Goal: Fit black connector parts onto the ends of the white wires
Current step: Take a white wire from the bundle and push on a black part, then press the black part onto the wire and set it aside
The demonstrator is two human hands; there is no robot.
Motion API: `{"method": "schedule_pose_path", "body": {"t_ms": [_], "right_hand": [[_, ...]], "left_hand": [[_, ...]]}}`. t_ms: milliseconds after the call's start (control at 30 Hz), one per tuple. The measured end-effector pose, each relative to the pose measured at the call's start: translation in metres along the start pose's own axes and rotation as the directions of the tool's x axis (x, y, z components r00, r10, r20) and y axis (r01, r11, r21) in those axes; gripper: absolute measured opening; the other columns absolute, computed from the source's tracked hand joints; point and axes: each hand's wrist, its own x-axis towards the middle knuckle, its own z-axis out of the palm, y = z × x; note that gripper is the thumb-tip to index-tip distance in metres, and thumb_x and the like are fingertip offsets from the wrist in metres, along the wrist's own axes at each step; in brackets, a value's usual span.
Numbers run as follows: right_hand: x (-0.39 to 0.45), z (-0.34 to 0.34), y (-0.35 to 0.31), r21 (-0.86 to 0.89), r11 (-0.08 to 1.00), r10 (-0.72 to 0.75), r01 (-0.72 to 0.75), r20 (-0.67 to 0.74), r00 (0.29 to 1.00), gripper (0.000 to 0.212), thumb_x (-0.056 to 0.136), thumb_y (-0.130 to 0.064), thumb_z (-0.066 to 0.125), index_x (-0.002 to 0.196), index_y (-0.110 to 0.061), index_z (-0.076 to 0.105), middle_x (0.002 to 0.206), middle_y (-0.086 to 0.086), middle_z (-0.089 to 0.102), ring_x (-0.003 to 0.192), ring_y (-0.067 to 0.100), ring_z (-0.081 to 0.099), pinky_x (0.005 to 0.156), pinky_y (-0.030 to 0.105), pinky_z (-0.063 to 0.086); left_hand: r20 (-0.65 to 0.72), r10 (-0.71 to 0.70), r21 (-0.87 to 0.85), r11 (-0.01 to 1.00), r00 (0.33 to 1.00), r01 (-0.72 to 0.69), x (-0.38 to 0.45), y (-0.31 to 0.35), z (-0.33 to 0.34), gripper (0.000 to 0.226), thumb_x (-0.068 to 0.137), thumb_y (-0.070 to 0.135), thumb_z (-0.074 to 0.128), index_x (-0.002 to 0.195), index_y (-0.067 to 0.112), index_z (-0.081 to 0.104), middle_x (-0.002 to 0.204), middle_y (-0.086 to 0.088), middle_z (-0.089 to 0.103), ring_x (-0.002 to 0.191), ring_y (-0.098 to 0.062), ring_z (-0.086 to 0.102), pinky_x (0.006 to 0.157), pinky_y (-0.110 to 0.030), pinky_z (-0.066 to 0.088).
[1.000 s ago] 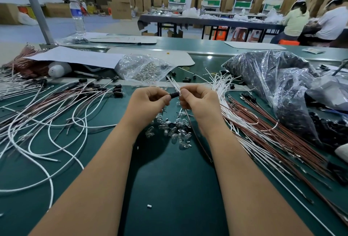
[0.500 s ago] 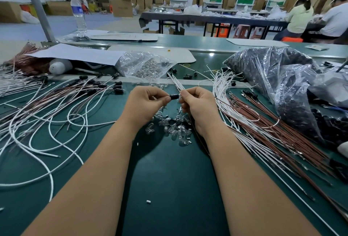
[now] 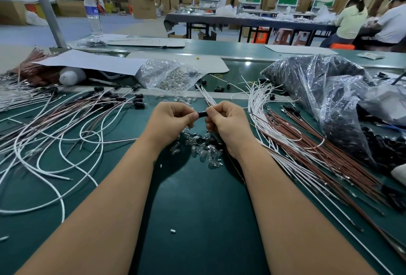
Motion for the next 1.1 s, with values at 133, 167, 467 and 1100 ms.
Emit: {"method": "schedule_pose_path", "body": {"t_ms": [133, 167, 467, 1100], "right_hand": [[0.0, 0.0, -0.001, 0.001, 1.0, -0.008, 0.008, 0.006, 1.0, 0.02, 0.096, -0.008, 0.056, 0.076, -0.009, 0.055, 0.06, 0.003, 0.058, 0.049, 0.01, 0.051, 0.05, 0.022, 0.045], [-0.001, 0.0, -0.001, 0.01, 1.0, -0.011, 0.011, 0.004, 1.0, 0.02, 0.096, -0.008, 0.056, 0.076, -0.009, 0.055, 0.06, 0.002, 0.059, 0.05, 0.011, 0.051, 0.05, 0.022, 0.045], [0.002, 0.002, -0.008, 0.038, 0.994, -0.097, 0.102, -0.124, 0.988, 0.013, 0.095, -0.005, 0.054, 0.093, -0.015, 0.062, 0.078, 0.001, 0.067, 0.065, 0.005, 0.063, 0.062, 0.022, 0.056], [0.007, -0.028, -0.004, -0.848, 0.524, -0.162, -0.085, -0.197, 0.967, 0.01, 0.093, -0.016, 0.056, 0.096, -0.014, 0.065, 0.089, 0.002, 0.063, 0.081, 0.023, 0.054, 0.066, 0.029, 0.039]], "left_hand": [[-0.001, 0.003, -0.011, 1.0, 1.0, -0.003, -0.001, 0.0, 0.001, 0.007, 0.084, 0.009, 0.071, 0.078, 0.005, 0.073, 0.067, -0.016, 0.067, 0.061, -0.018, 0.054, 0.064, -0.029, 0.043], [-0.002, 0.006, -0.011, 1.0, 1.0, -0.006, -0.001, 0.001, 0.002, 0.008, 0.085, 0.009, 0.071, 0.079, 0.004, 0.073, 0.067, -0.016, 0.067, 0.06, -0.019, 0.053, 0.063, -0.029, 0.042], [-0.065, 0.176, 0.285, 0.946, 0.982, -0.151, 0.003, 0.011, -0.008, 0.017, 0.092, 0.005, 0.06, 0.099, 0.013, 0.073, 0.075, -0.004, 0.069, 0.051, -0.003, 0.047, 0.052, -0.021, 0.038], [-0.15, 0.015, 0.674, 0.733, 0.989, 0.091, 0.011, -0.009, -0.006, 0.054, 0.086, 0.009, 0.052, 0.136, 0.03, 0.048, 0.147, -0.003, 0.037, 0.134, -0.028, 0.023, 0.111, -0.045, 0.02]]}}
